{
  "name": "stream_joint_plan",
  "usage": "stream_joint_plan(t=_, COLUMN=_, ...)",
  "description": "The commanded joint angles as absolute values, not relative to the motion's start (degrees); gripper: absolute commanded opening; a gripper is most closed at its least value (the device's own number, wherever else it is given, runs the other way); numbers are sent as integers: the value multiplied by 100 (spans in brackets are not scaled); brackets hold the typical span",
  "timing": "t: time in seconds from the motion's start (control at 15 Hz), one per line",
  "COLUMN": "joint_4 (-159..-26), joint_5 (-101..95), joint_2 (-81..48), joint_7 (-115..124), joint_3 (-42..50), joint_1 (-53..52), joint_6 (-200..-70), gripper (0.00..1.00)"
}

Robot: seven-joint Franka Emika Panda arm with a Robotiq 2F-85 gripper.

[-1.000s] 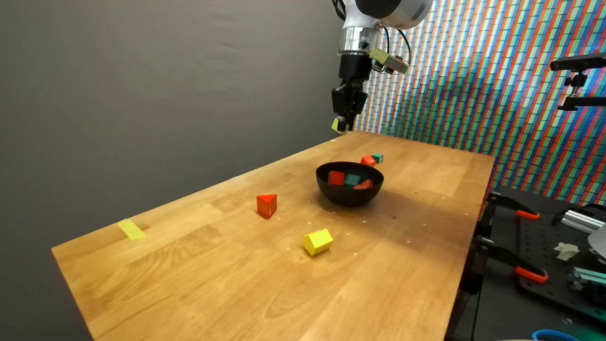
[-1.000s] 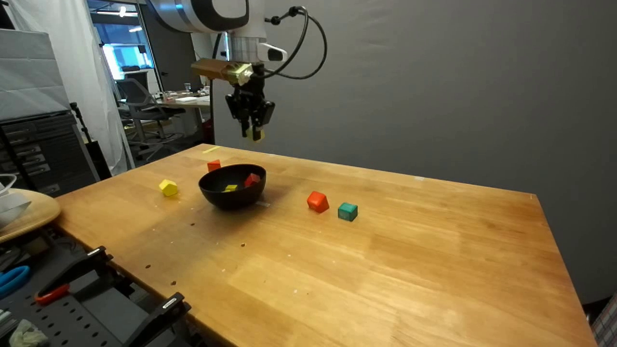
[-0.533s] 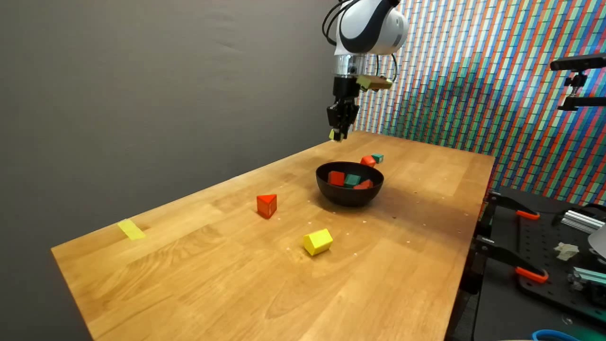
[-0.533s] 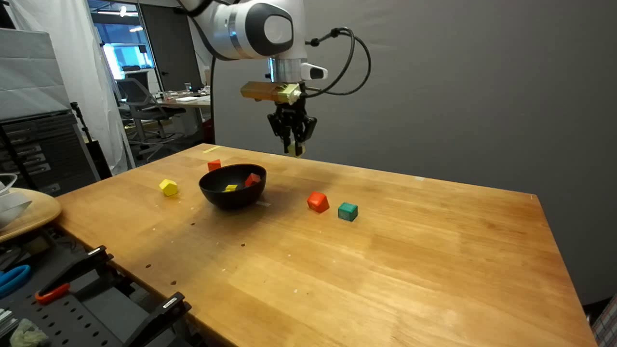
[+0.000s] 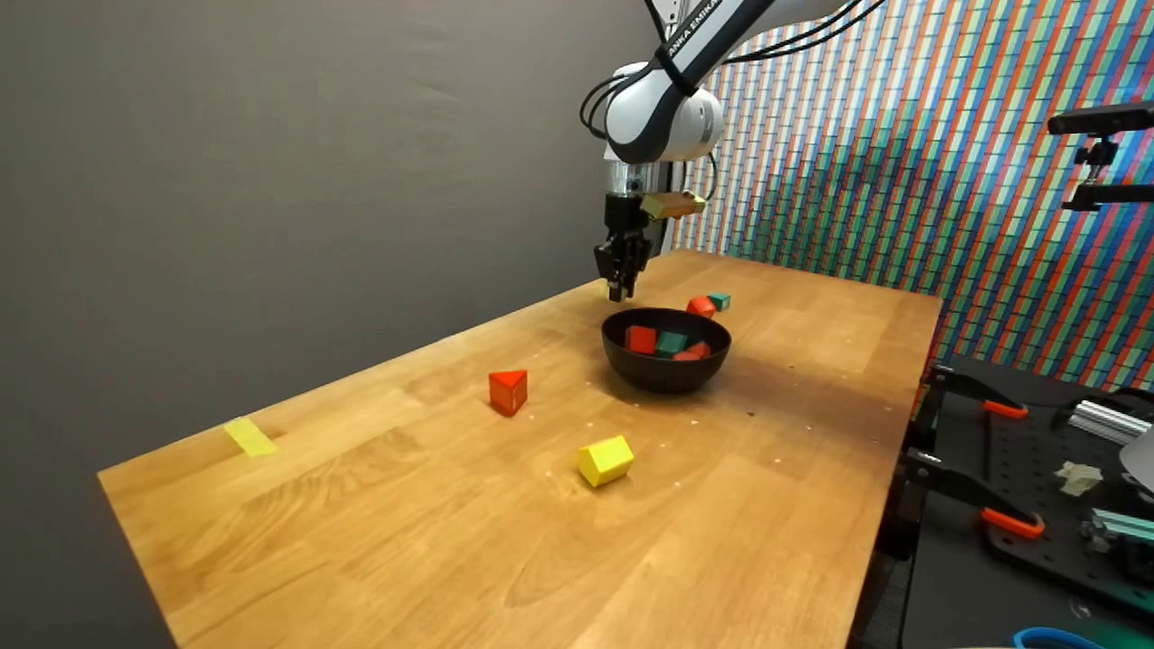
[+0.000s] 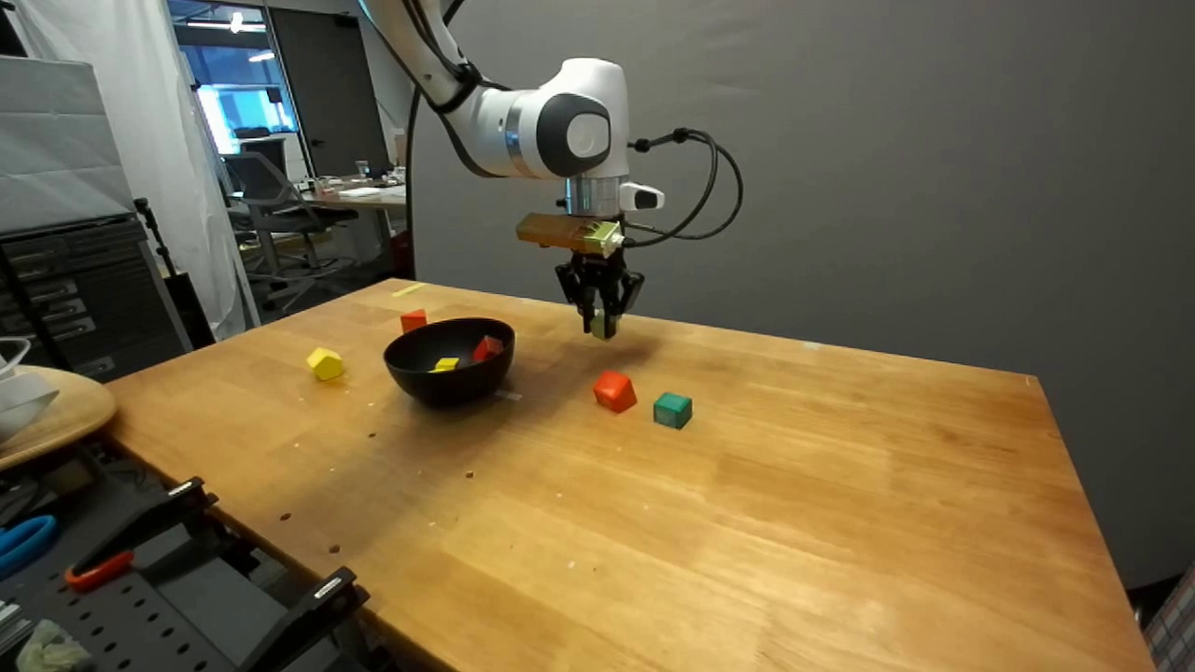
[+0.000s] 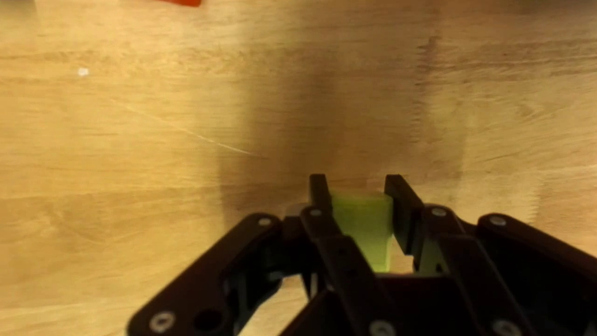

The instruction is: Take the blocks out of the bowl and place them on the table

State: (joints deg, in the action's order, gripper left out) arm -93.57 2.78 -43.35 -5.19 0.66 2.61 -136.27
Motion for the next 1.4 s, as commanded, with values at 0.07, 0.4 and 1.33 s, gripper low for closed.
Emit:
stream_joint_plan(t=0.07, joint_4=-9135, joint_5=205, joint_2=-4220, joint_7=-401, joint_3=64, joint_1=259, joint_6=-12999, gripper=73)
stream_joint_plan(t=0.4, joint_4=-10184, joint_5=432, joint_2=-3032, joint_7=51, joint_3=-24, joint_1=186, joint_6=-11711, gripper=100)
stream_joint_plan(t=1.33, joint_4=-12190, joint_5=440, joint_2=-2200, joint_7=742, joint_3=-419, joint_1=-641, joint_6=-13976, gripper=100)
